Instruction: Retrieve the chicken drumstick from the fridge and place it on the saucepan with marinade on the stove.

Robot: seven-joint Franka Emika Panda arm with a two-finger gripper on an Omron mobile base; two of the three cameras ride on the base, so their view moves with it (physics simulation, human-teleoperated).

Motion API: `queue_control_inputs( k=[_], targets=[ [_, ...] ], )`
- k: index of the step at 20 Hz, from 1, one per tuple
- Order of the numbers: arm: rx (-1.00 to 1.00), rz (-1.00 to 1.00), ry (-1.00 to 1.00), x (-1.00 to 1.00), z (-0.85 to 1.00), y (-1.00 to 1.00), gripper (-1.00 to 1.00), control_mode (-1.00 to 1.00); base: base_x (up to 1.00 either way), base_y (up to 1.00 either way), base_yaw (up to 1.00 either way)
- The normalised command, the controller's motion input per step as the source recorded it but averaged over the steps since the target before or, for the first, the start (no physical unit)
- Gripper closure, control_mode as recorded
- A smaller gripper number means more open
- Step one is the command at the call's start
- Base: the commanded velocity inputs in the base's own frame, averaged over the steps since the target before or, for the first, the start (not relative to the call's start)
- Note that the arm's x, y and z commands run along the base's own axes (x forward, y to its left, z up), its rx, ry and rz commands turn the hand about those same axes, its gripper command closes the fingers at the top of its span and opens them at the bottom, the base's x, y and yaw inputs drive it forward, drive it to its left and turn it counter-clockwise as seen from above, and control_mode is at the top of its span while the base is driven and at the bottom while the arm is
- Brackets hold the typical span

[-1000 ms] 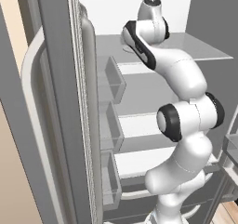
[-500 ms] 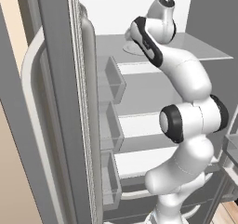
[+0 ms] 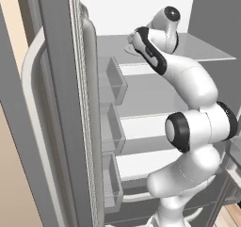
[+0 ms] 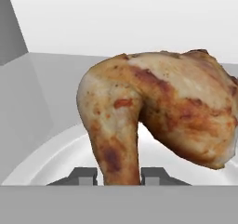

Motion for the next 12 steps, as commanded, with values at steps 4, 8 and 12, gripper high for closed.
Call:
queue_control_inputs(
  k=[4,8,12],
  targets=[
    [0.07,0.00,-0.30,-0.21,0.32,0.00,1.00,-1.00,0.00,0.00,0.00],
    [0.05,0.00,-0.31,-0.15,0.10,0.01,1.00,-1.00,0.00,0.00,0.00],
    [0.00,0.00,-0.07,-0.34,0.27,-0.03,1.00,-1.00,0.00,0.00,0.00]
  ],
)
